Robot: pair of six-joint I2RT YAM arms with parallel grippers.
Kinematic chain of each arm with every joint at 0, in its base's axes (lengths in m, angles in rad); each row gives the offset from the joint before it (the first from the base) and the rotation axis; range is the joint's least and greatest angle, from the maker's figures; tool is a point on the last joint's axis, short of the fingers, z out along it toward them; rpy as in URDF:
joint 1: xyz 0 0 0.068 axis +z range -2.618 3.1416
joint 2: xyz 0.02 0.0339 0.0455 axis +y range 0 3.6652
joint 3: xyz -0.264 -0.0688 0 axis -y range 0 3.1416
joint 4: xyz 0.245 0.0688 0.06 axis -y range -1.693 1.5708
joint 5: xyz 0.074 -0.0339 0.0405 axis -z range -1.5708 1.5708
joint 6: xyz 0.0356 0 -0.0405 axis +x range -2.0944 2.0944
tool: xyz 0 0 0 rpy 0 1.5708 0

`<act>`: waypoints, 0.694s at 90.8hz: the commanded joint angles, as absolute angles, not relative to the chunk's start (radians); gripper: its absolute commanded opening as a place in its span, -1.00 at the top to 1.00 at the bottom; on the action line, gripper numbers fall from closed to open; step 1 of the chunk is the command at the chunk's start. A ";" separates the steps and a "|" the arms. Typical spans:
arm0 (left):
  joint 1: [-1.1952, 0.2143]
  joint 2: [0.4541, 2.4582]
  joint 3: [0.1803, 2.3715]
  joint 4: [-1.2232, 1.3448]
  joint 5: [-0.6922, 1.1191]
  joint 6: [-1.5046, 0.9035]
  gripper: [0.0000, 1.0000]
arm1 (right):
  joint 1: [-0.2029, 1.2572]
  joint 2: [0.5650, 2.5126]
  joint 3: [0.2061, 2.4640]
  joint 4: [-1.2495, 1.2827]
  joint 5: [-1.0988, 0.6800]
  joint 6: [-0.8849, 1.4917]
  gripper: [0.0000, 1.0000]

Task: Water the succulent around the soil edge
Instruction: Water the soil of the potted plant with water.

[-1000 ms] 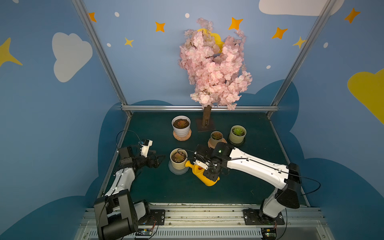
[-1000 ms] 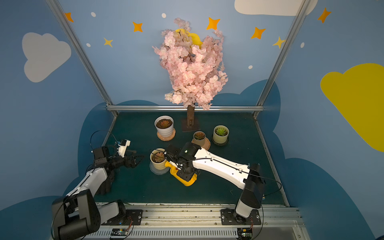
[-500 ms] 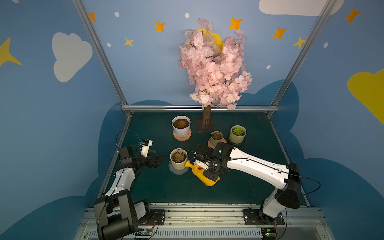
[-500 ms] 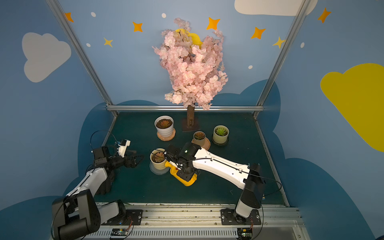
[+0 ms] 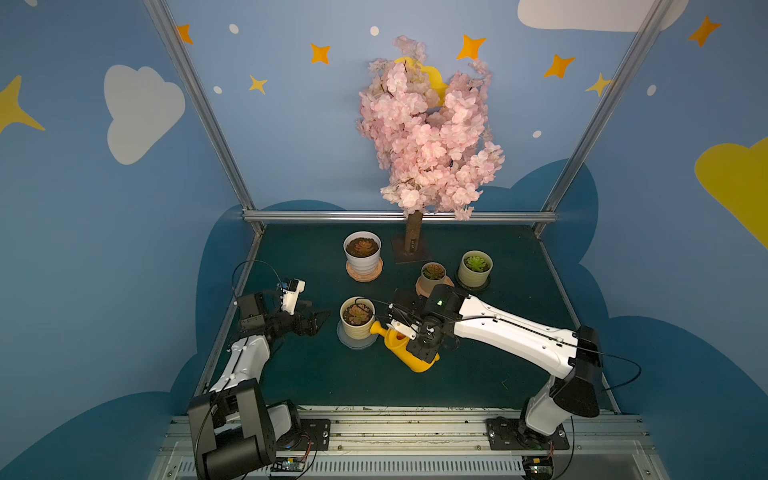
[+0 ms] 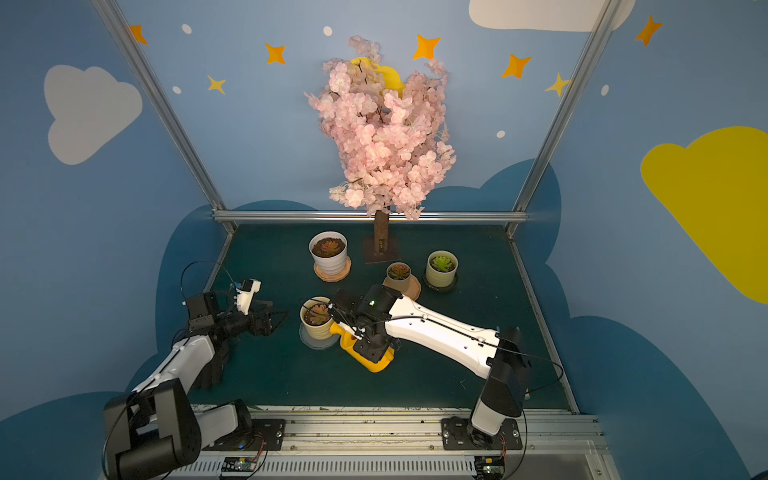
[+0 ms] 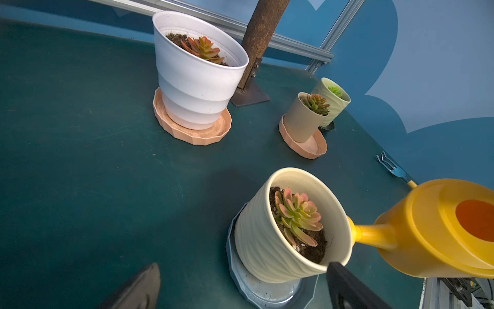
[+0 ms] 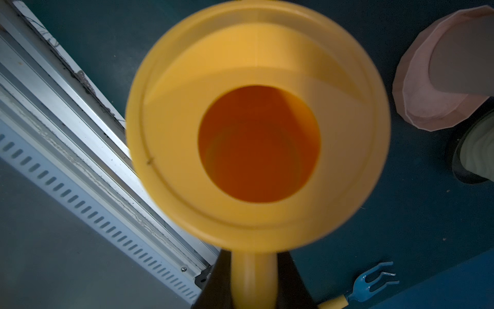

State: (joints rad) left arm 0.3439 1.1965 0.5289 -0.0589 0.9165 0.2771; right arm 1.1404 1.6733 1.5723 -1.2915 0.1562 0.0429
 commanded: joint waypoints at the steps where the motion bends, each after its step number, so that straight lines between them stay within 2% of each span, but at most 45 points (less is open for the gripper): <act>1: 0.341 1.180 0.522 -0.054 0.926 0.279 -1.00 | 1.139 1.664 1.592 -1.315 0.157 0.033 1.00; 63: 0.341 1.182 0.522 -0.054 0.927 0.280 -1.00 | 1.139 1.666 1.590 -1.324 0.149 0.034 1.00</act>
